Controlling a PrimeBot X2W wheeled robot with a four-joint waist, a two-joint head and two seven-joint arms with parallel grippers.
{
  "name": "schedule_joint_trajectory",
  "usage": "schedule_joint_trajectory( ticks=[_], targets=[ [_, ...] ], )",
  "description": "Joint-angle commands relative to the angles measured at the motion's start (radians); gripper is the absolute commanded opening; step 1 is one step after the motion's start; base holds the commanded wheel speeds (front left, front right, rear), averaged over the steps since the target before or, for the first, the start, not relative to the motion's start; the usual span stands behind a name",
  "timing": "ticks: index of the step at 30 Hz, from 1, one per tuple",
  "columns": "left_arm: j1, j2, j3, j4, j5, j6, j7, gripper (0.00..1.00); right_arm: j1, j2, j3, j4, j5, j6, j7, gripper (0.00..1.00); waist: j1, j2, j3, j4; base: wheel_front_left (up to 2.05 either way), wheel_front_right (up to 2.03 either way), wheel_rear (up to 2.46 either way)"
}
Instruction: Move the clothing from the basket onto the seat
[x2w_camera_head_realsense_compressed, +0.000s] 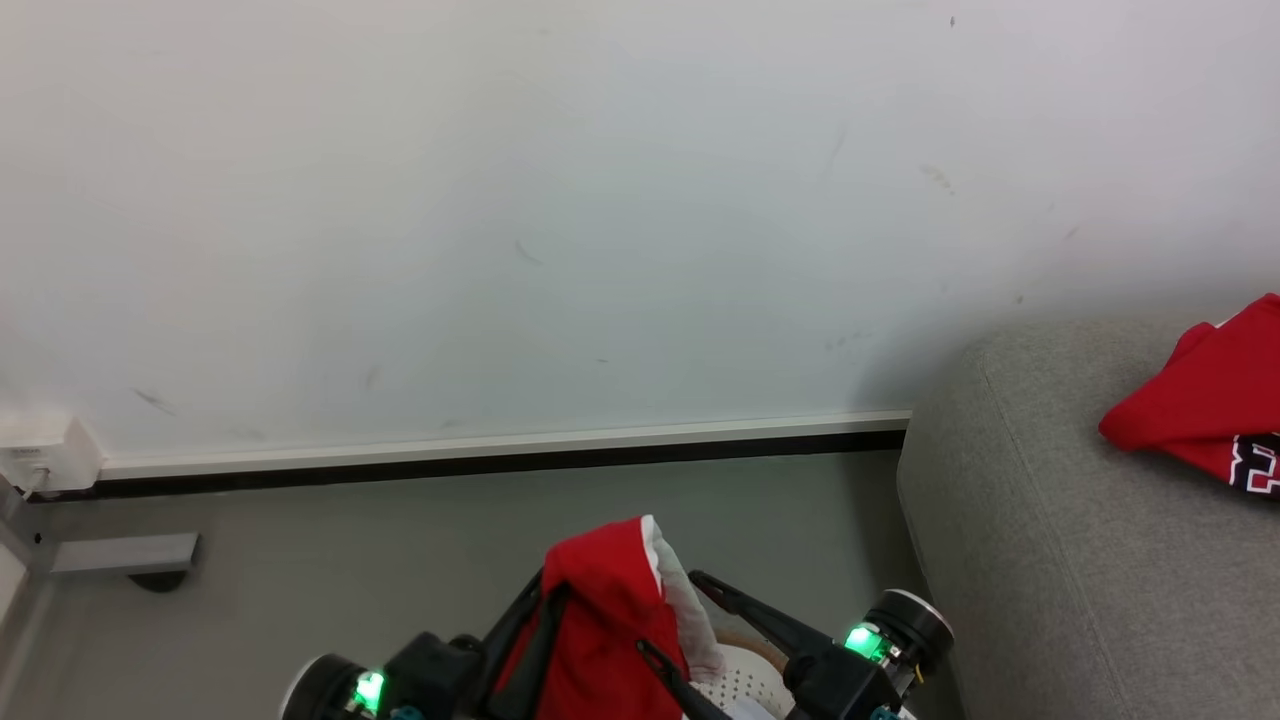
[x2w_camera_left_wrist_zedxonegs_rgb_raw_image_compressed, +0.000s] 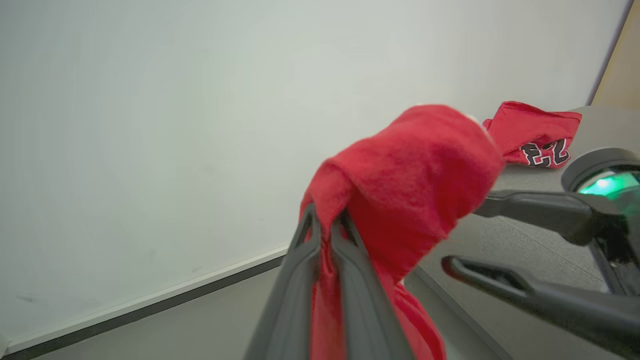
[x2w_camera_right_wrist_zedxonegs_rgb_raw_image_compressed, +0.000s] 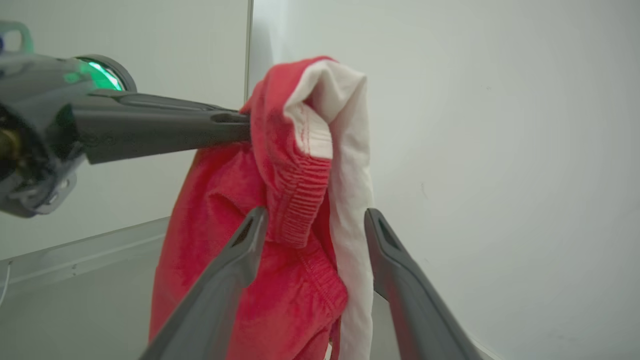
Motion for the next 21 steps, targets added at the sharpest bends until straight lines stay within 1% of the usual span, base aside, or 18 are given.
schedule_joint_trajectory(
  ticks=[1,7,14,21],
  targets=[
    [-0.008,-0.001,-0.009,-0.003,0.011,-0.007,0.005,0.00,-0.016,-0.006,0.003,0.003,-0.003,0.001,0.001,1.00,-0.0001,0.0000,0.000,0.001,0.00,0.00,0.00],
    [-0.001,-0.004,-0.049,-0.006,0.014,-0.025,0.021,0.00,-0.034,-0.020,0.009,0.001,-0.008,0.001,0.001,1.00,-0.0001,0.0000,0.000,-0.005,0.00,0.00,0.00],
    [0.002,0.003,-0.070,-0.013,0.014,-0.033,0.032,0.00,-0.038,-0.031,-0.008,-0.006,-0.013,0.001,0.001,1.00,-0.0001,0.0000,0.000,-0.009,0.00,0.00,0.00],
    [0.005,0.016,-0.089,-0.013,0.002,-0.051,0.052,0.00,-0.048,-0.042,-0.004,-0.006,-0.002,0.001,0.001,1.00,-0.0001,0.0000,-0.001,-0.006,0.00,0.00,0.00]
  ],
)
